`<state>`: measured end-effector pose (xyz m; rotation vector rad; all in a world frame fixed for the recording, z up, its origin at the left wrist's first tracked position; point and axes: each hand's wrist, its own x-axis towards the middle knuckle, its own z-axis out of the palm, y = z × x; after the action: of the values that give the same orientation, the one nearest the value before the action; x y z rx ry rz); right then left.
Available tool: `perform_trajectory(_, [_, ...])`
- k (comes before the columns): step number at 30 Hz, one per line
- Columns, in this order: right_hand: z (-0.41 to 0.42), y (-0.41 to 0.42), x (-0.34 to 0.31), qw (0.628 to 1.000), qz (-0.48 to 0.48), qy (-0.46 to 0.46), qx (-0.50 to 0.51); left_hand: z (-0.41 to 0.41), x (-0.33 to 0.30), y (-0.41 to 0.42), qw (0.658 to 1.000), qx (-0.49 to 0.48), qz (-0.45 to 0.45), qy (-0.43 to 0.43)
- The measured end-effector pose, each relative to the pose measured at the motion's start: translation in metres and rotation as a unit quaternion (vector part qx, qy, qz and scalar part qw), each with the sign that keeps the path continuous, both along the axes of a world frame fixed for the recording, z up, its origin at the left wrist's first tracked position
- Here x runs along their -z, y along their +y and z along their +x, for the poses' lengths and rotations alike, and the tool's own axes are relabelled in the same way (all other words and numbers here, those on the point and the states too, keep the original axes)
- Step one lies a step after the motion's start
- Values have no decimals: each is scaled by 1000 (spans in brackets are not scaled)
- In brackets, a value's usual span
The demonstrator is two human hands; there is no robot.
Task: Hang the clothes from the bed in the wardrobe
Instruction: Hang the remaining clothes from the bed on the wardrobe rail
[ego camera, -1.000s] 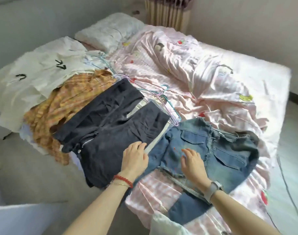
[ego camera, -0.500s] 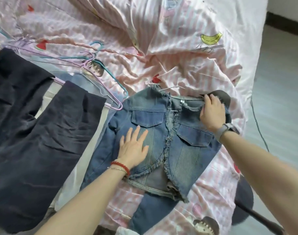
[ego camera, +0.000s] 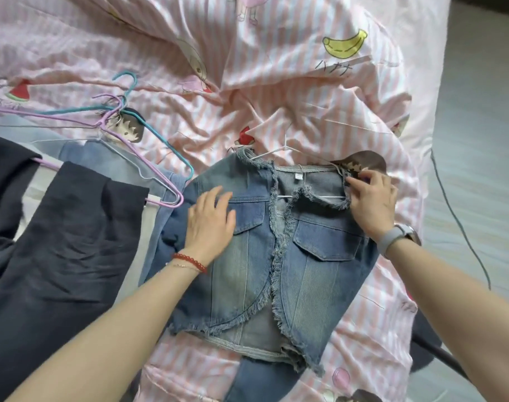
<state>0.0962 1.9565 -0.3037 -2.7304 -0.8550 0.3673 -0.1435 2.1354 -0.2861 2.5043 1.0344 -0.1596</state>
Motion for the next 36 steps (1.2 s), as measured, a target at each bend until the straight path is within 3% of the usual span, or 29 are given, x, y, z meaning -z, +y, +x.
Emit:
perform_trajectory(3, [11,2,4,1000,4,22,-7,41,12,38,999,18,-6,28])
perform_trajectory(7, [14,5,10,999,-40,6,0,71,32,66,989,-16,-95,109])
perform_trajectory(12, [11,1,4,998,28,49,-3,68,19,71,984,-33,-170,-27])
perform_trajectory(17, [1,-19,-27,992,94,60,-63,32,-19,64,954,-31,-284,-89])
perform_trajectory(22, [-5,-12,-70,990,128,3,-55,6,-71,49,953,-50,-267,-133])
perform_trajectory(27, [-22,23,-116,975,172,-69,-121,-42,-136,32,951,-110,-233,-171])
perform_trajectory(36, [-111,108,-215,926,256,-130,-243,-180,-237,8,909,-225,-230,-266])
